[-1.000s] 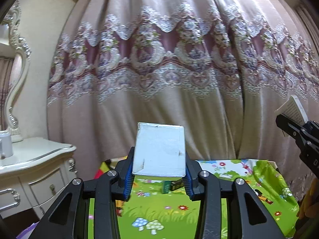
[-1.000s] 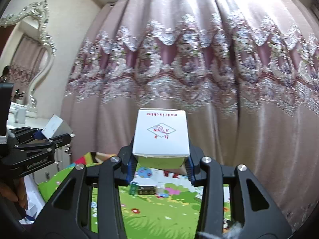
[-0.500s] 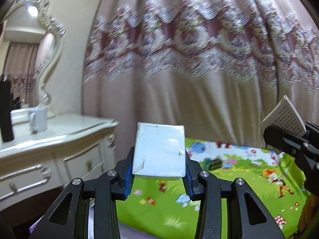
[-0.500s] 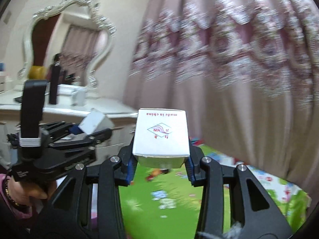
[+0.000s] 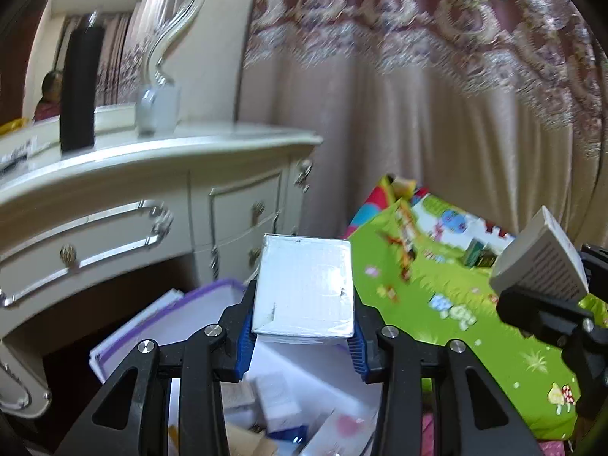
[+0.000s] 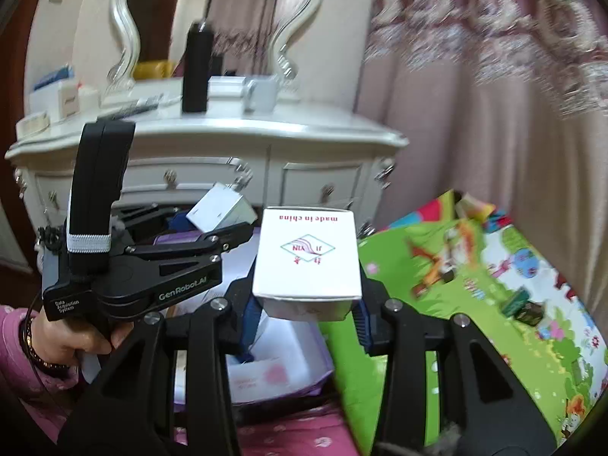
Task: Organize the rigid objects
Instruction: 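Open both grippers to drop the white boxes into the storage box, then move both grippers back over the mat toward the remaining boxes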
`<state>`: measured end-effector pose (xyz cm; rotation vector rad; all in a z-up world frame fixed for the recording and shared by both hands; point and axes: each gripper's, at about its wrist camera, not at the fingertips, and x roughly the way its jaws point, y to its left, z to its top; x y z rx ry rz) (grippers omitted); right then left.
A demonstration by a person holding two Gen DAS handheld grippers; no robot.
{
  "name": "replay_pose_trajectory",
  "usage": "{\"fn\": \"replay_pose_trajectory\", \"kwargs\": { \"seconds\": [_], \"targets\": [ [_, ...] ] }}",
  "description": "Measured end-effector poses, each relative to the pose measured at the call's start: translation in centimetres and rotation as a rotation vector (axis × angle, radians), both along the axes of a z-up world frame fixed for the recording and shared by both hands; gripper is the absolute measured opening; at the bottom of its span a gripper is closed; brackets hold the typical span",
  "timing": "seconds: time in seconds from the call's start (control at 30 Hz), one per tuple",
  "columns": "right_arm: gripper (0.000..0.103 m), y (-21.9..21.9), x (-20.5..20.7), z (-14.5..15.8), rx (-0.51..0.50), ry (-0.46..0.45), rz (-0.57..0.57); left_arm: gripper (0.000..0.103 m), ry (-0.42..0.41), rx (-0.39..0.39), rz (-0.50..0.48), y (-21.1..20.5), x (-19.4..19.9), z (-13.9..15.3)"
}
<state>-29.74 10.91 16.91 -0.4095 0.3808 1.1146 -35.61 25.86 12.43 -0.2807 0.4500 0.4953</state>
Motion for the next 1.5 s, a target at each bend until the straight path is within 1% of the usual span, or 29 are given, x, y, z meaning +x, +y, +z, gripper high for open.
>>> {"fn": "replay_pose_trajectory", "kwargs": {
  "seconds": [0.1,0.17,0.23,0.4,0.47,0.53,0.57,0.6,0.63,0.67,0.73,0.8,0.87,0.93,0.97,1.07,1.1,1.17,1.2,1.27,1.37,1.43,1.5],
  "targets": [
    [0.045,2.0,-0.3,-2.2,-0.082,0.038,0.048,0.042,0.047,-0.058,0.031,1.5,-0.4,-2.1],
    [0.045,2.8,-0.4,-3.5,-0.117,0.054,0.068,0.042,0.071,-0.091,0.045,2.5,-0.5,-3.2],
    [0.045,3.8,-0.5,-5.1,-0.167,0.078,0.092,0.042,0.097,-0.107,0.063,3.0,-0.9,-4.3],
    [0.045,5.2,-1.3,-8.0,-0.241,0.096,0.141,0.042,0.161,-0.164,0.105,4.7,-1.4,-6.4],
    [0.045,5.5,-1.4,-8.7,-0.256,0.111,0.158,0.044,0.202,-0.201,0.124,5.4,-1.3,-7.5],
    [0.046,5.9,-1.2,-9.5,-0.263,0.148,0.194,0.06,0.266,-0.242,0.15,6.0,-0.9,-8.5],
    [0.053,6.1,-1.0,-9.9,-0.272,0.179,0.22,0.078,0.307,-0.255,0.178,6.3,-0.6,-9.0],
    [0.059,6.2,-1.0,-10.0,-0.275,0.196,0.23,0.086,0.334,-0.255,0.199,6.4,-0.5,-9.3],
    [0.068,5.9,-0.7,-10.1,-0.268,0.216,0.229,0.086,0.352,-0.242,0.219,6.2,-0.3,-9.3],
    [0.072,5.5,-0.3,-10.0,-0.252,0.224,0.222,0.086,0.356,-0.223,0.224,5.9,-0.1,-9.1],
    [0.075,3.6,1.0,-9.4,-0.209,0.229,0.177,0.086,0.357,-0.189,0.206,5.0,0.7,-8.4],
    [0.077,1.5,2.5,-8.8,-0.183,0.22,0.115,0.086,0.354,-0.157,0.165,3.7,2.0,-7.4],
    [0.083,-2.0,5.0,-8.4,-0.148,0.211,0.009,0.087,0.348,-0.125,0.103,1.8,3.8,-6.7],
    [0.088,-5.3,7.4,-8.3,-0.133,0.208,-0.101,0.087,0.351,-0.096,0.01,-0.9,6.5,-6.0],
    [0.089,-7.7,8.9,-8.6,-0.13,0.203,-0.18,0.087,0.351,-0.089,-0.04,-2.4,7.7,-5.8],
    [0.09,-14.0,12.4,-10.0,-0.156,0.203,-0.373,0.089,0.344,-0.091,-0.272,-8.2,12.8,-5.7],
    [0.09,-16.4,13.9,-10.6,-0.17,0.21,-0.442,0.089,0.339,-0.094,-0.381,-11.0,15.2,-6.0],
    [0.09,-21.1,16.7,-11.7,-0.19,0.237,-0.565,0.089,0.341,-0.091,-0.519,-14.7,18.8,-6.6],
    [0.09,-22.5,17.7,-11.8,-0.188,0.246,-0.601,0.089,0.35,-0.079,-0.585,-17.1,20.9,-7.0],
    [0.091,-27.6,20.9,-12.9,-0.188,0.282,-0.715,0.089,0.372,-0.05,-0.698,-21.7,25.1,-8.0],
    [0.091,-33.4,26.3,-14.7,-0.225,0.322,-0.846,0.089,0.41,-0.003,-0.775,-26.3,30.6,-9.7],
    [0.091,-36.2,29.5,-15.9,-0.237,0.378,-0.899,0.089,0.442,0.002,-0.786,-27.9,33.3,-10.6],
    [0.091,-38.7,32.7,-16.9,-0.207,0.42,-0.937,0.089,0.466,-0.008,-0.78,-28.5,35.2,-11.3]
  ]
}}
